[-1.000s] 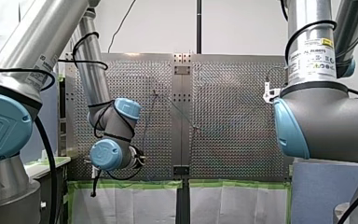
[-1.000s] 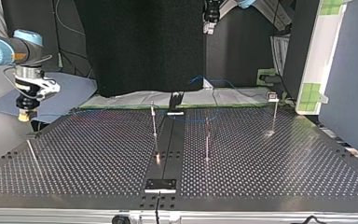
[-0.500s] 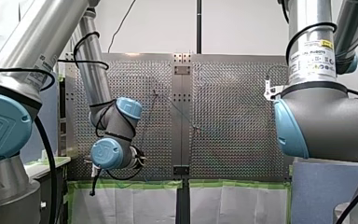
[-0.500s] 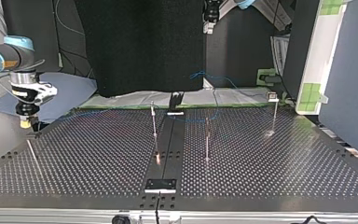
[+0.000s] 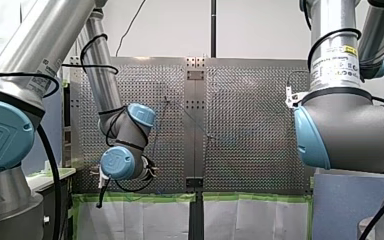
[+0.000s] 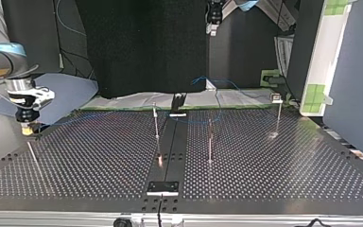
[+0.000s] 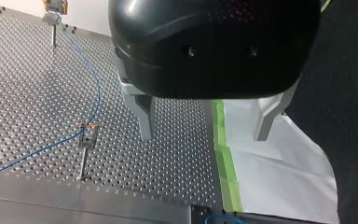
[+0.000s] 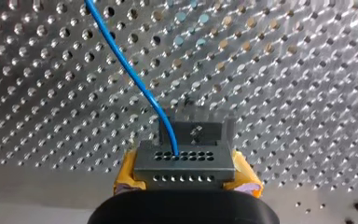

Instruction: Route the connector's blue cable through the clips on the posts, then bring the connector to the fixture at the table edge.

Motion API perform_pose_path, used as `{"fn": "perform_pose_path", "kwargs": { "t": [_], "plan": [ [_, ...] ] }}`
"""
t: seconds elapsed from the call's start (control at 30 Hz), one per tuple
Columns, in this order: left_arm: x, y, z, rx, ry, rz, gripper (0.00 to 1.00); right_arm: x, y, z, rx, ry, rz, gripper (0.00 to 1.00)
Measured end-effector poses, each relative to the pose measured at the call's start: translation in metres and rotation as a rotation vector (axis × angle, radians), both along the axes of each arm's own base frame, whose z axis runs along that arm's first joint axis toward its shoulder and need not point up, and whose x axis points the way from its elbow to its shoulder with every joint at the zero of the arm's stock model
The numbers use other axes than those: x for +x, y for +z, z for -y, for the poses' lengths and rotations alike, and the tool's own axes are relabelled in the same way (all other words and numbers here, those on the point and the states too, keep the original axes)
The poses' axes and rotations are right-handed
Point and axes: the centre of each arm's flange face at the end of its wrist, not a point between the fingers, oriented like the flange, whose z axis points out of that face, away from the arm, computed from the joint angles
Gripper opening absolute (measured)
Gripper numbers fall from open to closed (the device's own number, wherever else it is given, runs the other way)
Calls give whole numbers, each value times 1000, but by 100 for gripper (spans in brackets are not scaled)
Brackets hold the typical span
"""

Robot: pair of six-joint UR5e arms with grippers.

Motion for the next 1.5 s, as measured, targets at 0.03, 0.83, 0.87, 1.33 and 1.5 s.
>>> {"fn": "perform_pose_path", "kwargs": {
  "t": [0.03, 0.83, 0.87, 1.33, 1.5],
  "plan": [
    [0, 0, 0, 2, 1, 0, 100, 0, 1, 0, 0, 6, 0, 0],
    [1, 0, -1, 13, 7, -2, 100, 3, 6, 2, 10, 52, -20, 0],
    [1, 0, -1, 13, 6, -2, 100, 3, 6, 3, 7, 52, -20, 0],
    [1, 0, -1, 17, 5, -2, 100, 2, 4, 6, -19, 53, -28, 0],
    [0, 0, -1, 17, 3, -3, 100, 2, 1, 7, -16, 53, -32, 0]
  ]
}}
